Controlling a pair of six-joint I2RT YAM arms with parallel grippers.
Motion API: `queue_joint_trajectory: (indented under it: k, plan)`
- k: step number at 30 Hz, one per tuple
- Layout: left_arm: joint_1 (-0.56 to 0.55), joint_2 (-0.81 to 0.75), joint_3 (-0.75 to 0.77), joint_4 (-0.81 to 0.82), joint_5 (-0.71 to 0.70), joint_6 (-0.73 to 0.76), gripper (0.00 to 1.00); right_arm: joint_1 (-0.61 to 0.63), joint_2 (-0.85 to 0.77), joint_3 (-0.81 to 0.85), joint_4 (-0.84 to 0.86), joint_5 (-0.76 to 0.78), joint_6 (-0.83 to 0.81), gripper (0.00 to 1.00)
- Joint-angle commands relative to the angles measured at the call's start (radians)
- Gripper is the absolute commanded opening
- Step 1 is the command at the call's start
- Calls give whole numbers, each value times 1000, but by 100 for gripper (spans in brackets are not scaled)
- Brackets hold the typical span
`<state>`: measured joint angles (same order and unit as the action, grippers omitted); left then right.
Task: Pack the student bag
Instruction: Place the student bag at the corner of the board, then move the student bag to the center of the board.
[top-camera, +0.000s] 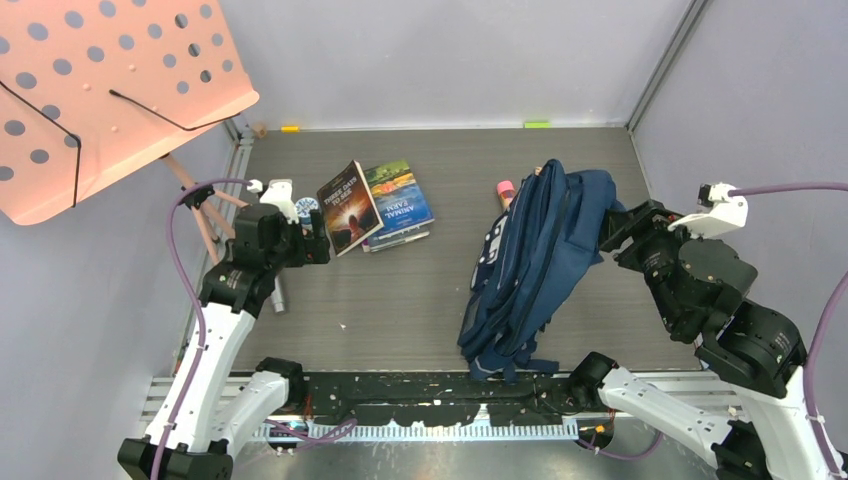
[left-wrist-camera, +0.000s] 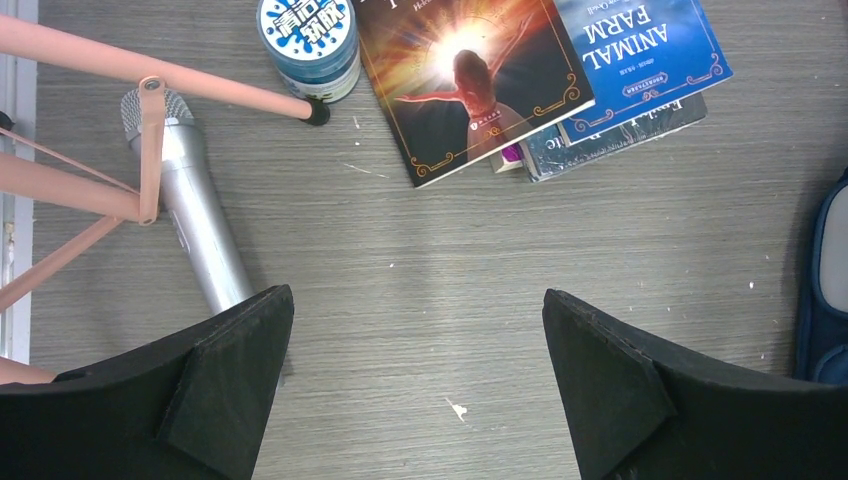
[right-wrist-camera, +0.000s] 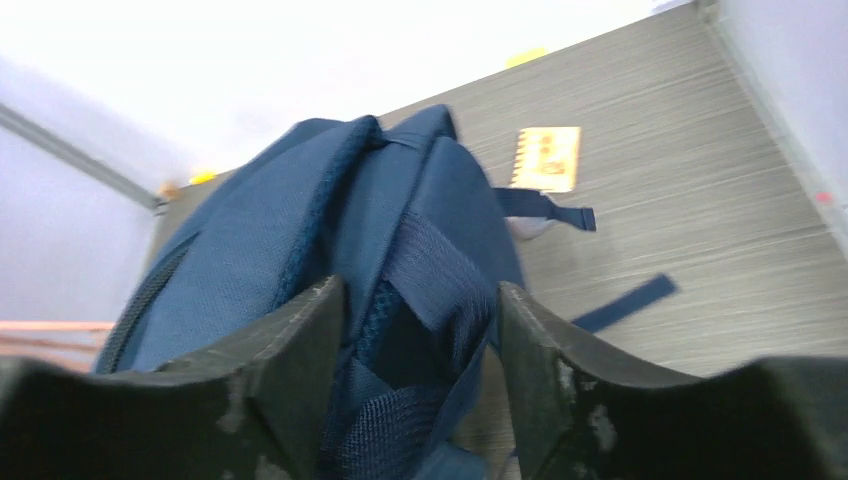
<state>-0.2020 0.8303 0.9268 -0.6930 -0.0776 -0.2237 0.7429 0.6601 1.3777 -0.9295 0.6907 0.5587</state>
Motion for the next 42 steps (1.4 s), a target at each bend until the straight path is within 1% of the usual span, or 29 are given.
queue_joint_trajectory:
  k: [1, 2, 3, 6, 8, 13, 18, 20, 22, 24, 26, 28, 29, 30, 31, 32, 34, 36, 39, 41, 42]
  plan:
    - [-2, 6, 1, 24, -6, 15, 99, 0, 41, 29, -135, 217, -66, 69]
    - [-2, 8, 1, 24, -7, 15, 99, 0, 52, 39, -179, 238, -57, 74]
    - [-2, 9, 1, 23, -9, 16, 99, 0, 71, 59, -200, 270, -47, 76]
    - [-2, 13, 1, 23, -11, 17, 99, 0, 92, 112, -268, 304, -28, 86]
    - [-2, 14, 1, 23, -12, 17, 99, 0, 93, 159, -296, 313, -22, 89]
    - [-2, 14, 1, 23, -12, 17, 99, 0, 92, 304, -352, 359, -47, 91]
    - [-2, 13, 1, 21, -15, 17, 99, 0, 114, 446, -341, 313, -127, 90]
    - [-2, 13, 1, 23, -16, 17, 99, 0, 131, 468, -346, 294, -137, 91]
    - [-2, 12, 1, 23, -12, 16, 99, 0, 153, 455, -362, 265, -130, 91]
    - [-2, 14, -2, 29, 4, 10, 99, 0, 182, 417, -393, 245, -109, 91]
    - [-3, 20, -3, 35, 60, 6, 99, 0, 215, 358, -427, 234, -68, 92]
    - [-17, 30, -2, 39, 120, 10, 99, 0, 236, 263, -427, 185, -17, 93]
    - [-23, 33, -2, 39, 131, 12, 99, 0, 245, 186, -416, 132, 14, 93]
    - [-28, 32, -3, 39, 133, 15, 99, 0, 249, 145, -381, 99, 26, 94]
    - [-32, 32, -4, 42, 132, 18, 99, -1, 259, 60, -359, 36, 44, 94]
    - [-34, 27, -8, 42, 130, 20, 99, -1, 266, 24, -318, 9, 53, 94]
    - [-37, 19, -13, 48, 125, 21, 99, -1, 295, -110, -245, -62, 76, 94]
    - [-38, 14, -16, 49, 119, 23, 99, -1, 313, -185, -172, -126, 86, 94]
    - [-39, 20, -16, 48, 109, 25, 99, 0, 335, -252, -87, -214, 77, 96]
    - [-39, 27, -13, 44, 108, 26, 99, 0, 345, -296, -28, -308, 42, 96]
    - [-39, 30, -13, 43, 107, 26, 99, 0, 348, -330, -4, -389, 14, 96]
